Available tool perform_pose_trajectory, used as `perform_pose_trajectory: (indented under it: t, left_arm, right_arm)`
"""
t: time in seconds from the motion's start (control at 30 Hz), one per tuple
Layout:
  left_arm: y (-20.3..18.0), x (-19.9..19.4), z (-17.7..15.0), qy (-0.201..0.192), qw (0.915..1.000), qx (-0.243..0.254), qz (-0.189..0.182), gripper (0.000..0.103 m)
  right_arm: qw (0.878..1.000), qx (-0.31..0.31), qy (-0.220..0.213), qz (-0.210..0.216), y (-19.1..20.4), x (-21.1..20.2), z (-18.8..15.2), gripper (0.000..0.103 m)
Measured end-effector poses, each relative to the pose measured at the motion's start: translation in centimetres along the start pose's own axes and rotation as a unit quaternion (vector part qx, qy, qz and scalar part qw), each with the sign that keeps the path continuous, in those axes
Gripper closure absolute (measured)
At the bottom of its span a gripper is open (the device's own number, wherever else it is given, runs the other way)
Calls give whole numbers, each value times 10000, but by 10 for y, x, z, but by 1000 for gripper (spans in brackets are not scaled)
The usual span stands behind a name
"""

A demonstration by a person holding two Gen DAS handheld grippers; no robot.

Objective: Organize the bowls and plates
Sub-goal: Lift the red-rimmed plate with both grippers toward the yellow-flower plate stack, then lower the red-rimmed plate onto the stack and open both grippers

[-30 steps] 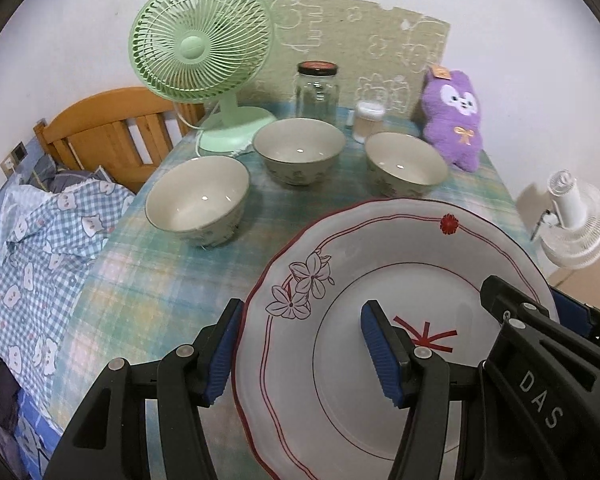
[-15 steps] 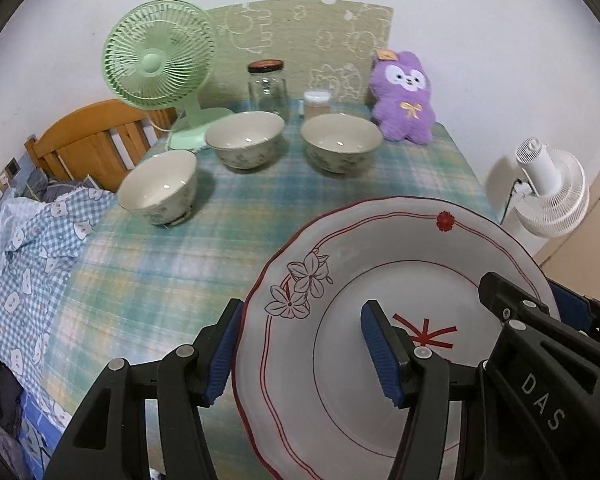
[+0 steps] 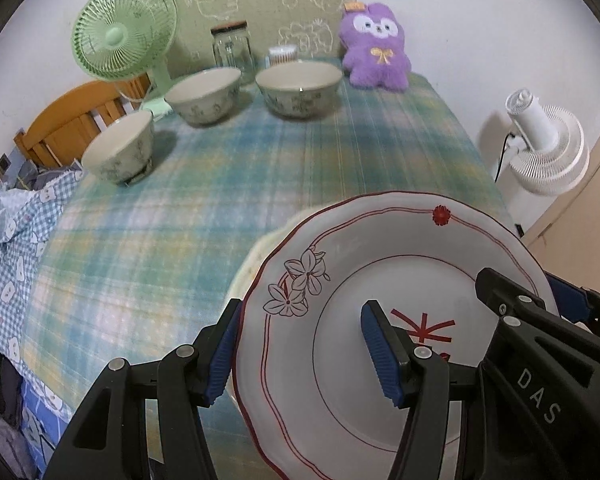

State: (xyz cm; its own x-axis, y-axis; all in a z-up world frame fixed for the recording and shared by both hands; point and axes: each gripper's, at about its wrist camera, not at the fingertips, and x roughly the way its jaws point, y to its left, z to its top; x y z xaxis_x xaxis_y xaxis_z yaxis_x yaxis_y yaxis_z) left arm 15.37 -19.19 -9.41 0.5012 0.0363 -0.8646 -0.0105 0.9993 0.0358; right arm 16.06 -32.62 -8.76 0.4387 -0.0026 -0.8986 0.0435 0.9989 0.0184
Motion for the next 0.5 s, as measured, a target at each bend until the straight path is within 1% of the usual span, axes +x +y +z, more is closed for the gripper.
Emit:
perform_pose_trajectory:
  t: [0.33,0.5]
  left_arm:
    - [-9,18,-8,250,9996,25,140,42]
    - [-11,22,-9,293,9994,38,157,42]
  right_arm:
    - [9996,-49,279,73,-6,25,-5,54]
    - [9995,-115,286,16,-5,28,-4,54]
